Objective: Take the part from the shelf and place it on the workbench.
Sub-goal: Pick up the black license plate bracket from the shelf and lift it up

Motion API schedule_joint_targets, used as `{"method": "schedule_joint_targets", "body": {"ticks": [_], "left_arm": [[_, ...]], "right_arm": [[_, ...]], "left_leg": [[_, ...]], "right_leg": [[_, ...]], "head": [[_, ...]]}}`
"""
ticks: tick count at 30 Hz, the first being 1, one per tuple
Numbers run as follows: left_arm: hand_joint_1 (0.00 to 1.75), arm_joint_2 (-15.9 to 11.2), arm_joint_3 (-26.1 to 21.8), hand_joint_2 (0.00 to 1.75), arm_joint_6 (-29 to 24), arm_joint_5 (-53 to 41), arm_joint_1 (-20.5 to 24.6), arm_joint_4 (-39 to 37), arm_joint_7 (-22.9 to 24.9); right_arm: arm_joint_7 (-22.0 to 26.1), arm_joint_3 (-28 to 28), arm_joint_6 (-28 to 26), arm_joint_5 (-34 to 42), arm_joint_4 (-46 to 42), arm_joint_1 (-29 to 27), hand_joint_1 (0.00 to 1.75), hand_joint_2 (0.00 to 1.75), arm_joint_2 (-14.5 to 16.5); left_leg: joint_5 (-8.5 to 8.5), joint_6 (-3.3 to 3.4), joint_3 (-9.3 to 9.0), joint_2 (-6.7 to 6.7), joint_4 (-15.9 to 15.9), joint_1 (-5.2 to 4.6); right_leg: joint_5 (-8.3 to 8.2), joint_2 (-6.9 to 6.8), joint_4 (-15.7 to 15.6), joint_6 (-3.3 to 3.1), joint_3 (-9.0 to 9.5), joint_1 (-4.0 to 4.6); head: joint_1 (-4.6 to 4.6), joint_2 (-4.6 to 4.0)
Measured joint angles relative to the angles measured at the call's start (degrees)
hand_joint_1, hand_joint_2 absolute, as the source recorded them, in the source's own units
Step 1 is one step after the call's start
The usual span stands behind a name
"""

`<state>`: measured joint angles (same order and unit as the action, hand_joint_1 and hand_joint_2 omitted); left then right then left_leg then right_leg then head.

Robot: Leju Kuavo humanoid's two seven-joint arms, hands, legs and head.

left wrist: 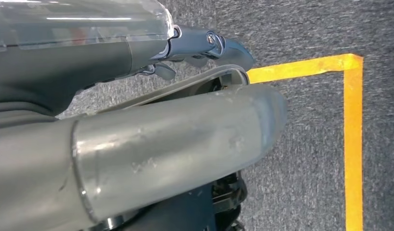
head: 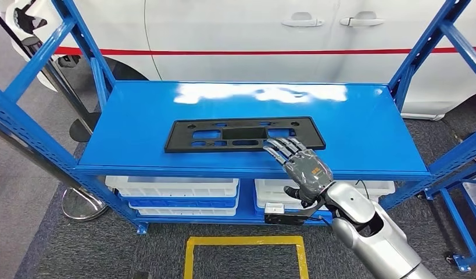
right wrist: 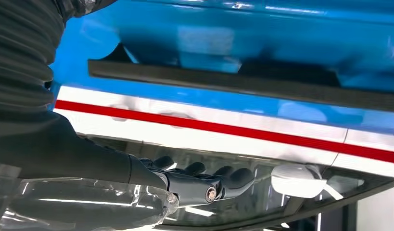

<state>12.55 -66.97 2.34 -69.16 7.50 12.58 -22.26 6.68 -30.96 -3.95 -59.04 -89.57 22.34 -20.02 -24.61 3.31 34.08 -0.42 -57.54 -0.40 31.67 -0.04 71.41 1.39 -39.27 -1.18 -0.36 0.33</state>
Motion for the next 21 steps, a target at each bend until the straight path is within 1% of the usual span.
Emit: {"method": "schedule_joint_targets", "body": {"ticks": [1, 2, 3, 4, 5, 7, 8, 9, 10, 11, 12, 13, 14, 15, 16, 17, 18, 19, 21], "left_arm": [[0.00, 0.0, 0.1, 0.00, 0.0, 0.0, 0.0, 0.0, 0.0], [0.00, 0.1, 0.1, 0.00, 0.0, 0.0, 0.0, 0.0, 0.0], [0.00, 0.1, 0.2, 0.00, 0.0, 0.0, 0.0, 0.0, 0.0], [0.00, 0.1, 0.2, 0.00, 0.0, 0.0, 0.0, 0.0, 0.0], [0.00, 0.1, 0.2, 0.00, 0.1, 0.0, 0.1, 0.0, 0.0], [0.00, 0.1, 0.3, 0.00, 0.3, -0.2, 0.1, 0.0, 0.0], [0.00, 0.1, 0.4, 0.00, 0.4, -0.3, 0.1, 0.0, 0.0], [0.00, 0.1, 0.5, 0.00, 0.5, -0.4, 0.2, 0.0, 0.0], [0.00, 0.1, 0.6, 0.00, 0.6, -0.4, 0.2, 0.0, 0.0], [0.00, 0.1, 0.7, 0.00, 0.6, -0.5, 0.3, 0.0, 0.0], [0.00, 0.1, 0.8, 0.00, 0.7, -0.5, 0.3, 0.0, 0.0], [0.00, 0.1, 0.9, 0.00, 0.7, -0.5, 0.3, 0.0, 0.0], [0.00, 0.1, 0.9, 0.00, 0.7, -0.6, 0.2, 0.0, 0.0], [0.00, 0.1, 1.0, 0.00, 0.7, -0.6, 0.2, 0.0, 0.0], [0.00, 0.1, 1.1, 0.00, 0.7, -0.6, 0.2, 0.0, 0.0], [0.00, 0.1, 1.1, 0.00, 0.7, -0.6, 0.3, 0.0, 0.0], [0.00, 0.1, 1.2, 0.00, 0.6, -0.7, 0.4, 0.0, 0.0], [0.00, 0.1, 1.2, 0.00, 0.6, -0.7, 0.4, 0.0, 0.0], [0.00, 0.1, 1.2, 0.00, 0.6, -0.7, 0.5, 0.0, 0.0]], "right_arm": [[0.0, -0.2, 0.0, 0.0, 0.2, 0.3, 0.00, 1.75, 0.1], [0.0, -0.4, 0.0, 0.0, 0.4, 0.7, 0.00, 1.75, 0.2], [0.0, -0.5, 0.0, 0.1, 0.6, 0.9, 0.00, 1.75, 0.3], [0.0, -0.6, 0.0, 0.1, 0.7, 1.1, 0.00, 1.75, 0.5], [0.0, -0.7, 0.1, 0.1, 0.9, 1.2, 0.00, 1.75, 0.6], [-0.1, -1.1, 0.5, -0.2, 1.5, 1.7, 0.00, 1.75, 1.2], [-0.1, -1.4, 0.7, -0.4, 1.8, 2.0, 0.00, 1.75, 1.5], [-0.1, -1.7, 0.9, -0.5, 2.1, 2.4, 0.00, 1.75, 1.9], [-0.2, -1.9, 1.0, -0.7, 2.5, 2.8, 0.00, 1.75, 2.4], [-0.2, -2.2, 0.9, -0.7, 2.8, 3.1, 0.00, 1.75, 2.8], [-0.3, -2.4, 0.9, -0.8, 3.2, 3.3, 0.00, 1.75, 3.1], [-0.4, -2.7, 0.9, -0.8, 3.6, 3.4, 0.00, 1.75, 3.4], [-0.5, -3.0, 0.9, -0.8, 3.9, 3.5, 0.00, 1.75, 3.5], [-0.7, -3.1, 0.8, -0.7, 4.1, 3.6, 0.00, 1.75, 3.6], [-0.8, -3.2, 0.8, -0.7, 4.2, 3.8, 0.00, 1.75, 3.8], [-0.8, -3.3, 0.8, -0.7, 4.3, 4.0, 0.00, 1.75, 3.9], [-0.9, -3.3, 0.8, -0.6, 4.5, 4.2, 0.00, 1.75, 4.0], [-0.9, -3.3, 0.8, -0.6, 4.6, 4.3, 0.00, 1.75, 4.1], [-1.0, -3.4, 0.8, -0.6, 4.9, 4.5, 0.00, 1.75, 4.1]], "left_leg": [[-0.30, -0.24, 0.04, -0.05, -0.4, 0.03], [-0.66, -0.55, 0.20, -0.09, -1.0, -0.05], [-0.97, -0.86, 0.39, -0.12, -1.5, -0.12], [-1.17, -1.13, 0.58, -0.14, -1.9, -0.18], [-1.23, -1.38, 0.69, -0.13, -2.0, -0.23], [-1.47, -1.83, 0.75, -0.07, -2.3, -0.08], [-2.04, -2.15, 1.04, -0.02, -3.0, -0.02], [-3.14, -2.47, 1.82, 0.01, -4.8, 0.08], [-4.63, -2.78, 3.14, 0.05, -7.6, 0.22], [-6.27, -3.04, 4.87, 0.06, -11.2, 0.34], [-7.54, -3.18, 6.64, 0.06, -14.7, 0.45], [-8.00, -3.21, 7.88, 0.06, -16.9, 0.51], [-7.46, -3.10, 8.26, 0.06, -17.3, 0.52], [-5.93, -2.85, 7.57, 0.06, -15.6, 0.49], [-3.78, -2.48, 5.98, 0.05, -12.0, 0.38], [-2.14, -2.07, 4.14, 0.05, -8.2, 0.18], [-1.01, -1.70, 2.53, 0.04, -4.9, -0.06], [-0.57, -1.44, 1.52, 0.03, -2.8, -0.30], [-0.69, -1.17, 0.97, -0.03, -1.6, -0.61]], "right_leg": [[-2.13, -0.04, -3.5, 0.13, 1.41, -0.20], [-3.51, -0.05, -6.9, 0.20, 2.85, -0.24], [-4.25, -0.04, -9.2, 0.08, 3.87, -0.24], [-4.29, 0.01, -10.3, -0.11, 4.33, -0.15], [-4.07, 0.10, -10.4, -0.43, 4.41, 0.04], [-4.22, 0.21, -10.5, -1.15, 4.42, 0.01], [-4.28, 0.22, -10.6, -1.50, 4.47, -0.03], [-4.33, 0.20, -10.7, -1.81, 4.53, -0.11], [-4.32, 0.17, -10.7, -2.04, 4.56, -0.07], [-4.28, 0.15, -10.7, -2.23, 4.57, 0.02], [-4.24, 0.12, -10.7, -2.36, 4.58, 0.13], [-4.19, 0.11, -10.7, -2.43, 4.60, 0.24], [-4.14, 0.11, -10.7, -2.47, 4.65, 0.34], [-4.10, 0.12, -10.7, -2.49, 4.74, 0.42], [-4.03, 0.13, -10.7, -2.47, 4.87, 0.47], [-3.96, 0.14, -10.7, -2.40, 4.99, 0.50], [-3.91, 0.14, -10.8, -2.26, 5.06, 0.51], [-3.90, 0.13, -10.9, -2.07, 5.09, 0.48], [-4.03, 0.10, -11.3, -1.58, 5.17, 0.38]], "head": [[0.01, 0.00], [0.01, 0.00], [0.00, 0.00], [-0.01, 0.00], [-0.02, 0.00], [-0.02, 0.00], [-0.03, 0.00], [-0.02, 0.00], [-0.03, 0.00], [-0.03, 0.00], [-0.02, 0.00], [-0.03, 0.00], [-0.03, 0.00], [-0.03, 0.00], [-0.03, 0.00], [-0.03, 0.00], [-0.03, 0.00], [-0.03, 0.00], [-0.03, 0.00]]}}
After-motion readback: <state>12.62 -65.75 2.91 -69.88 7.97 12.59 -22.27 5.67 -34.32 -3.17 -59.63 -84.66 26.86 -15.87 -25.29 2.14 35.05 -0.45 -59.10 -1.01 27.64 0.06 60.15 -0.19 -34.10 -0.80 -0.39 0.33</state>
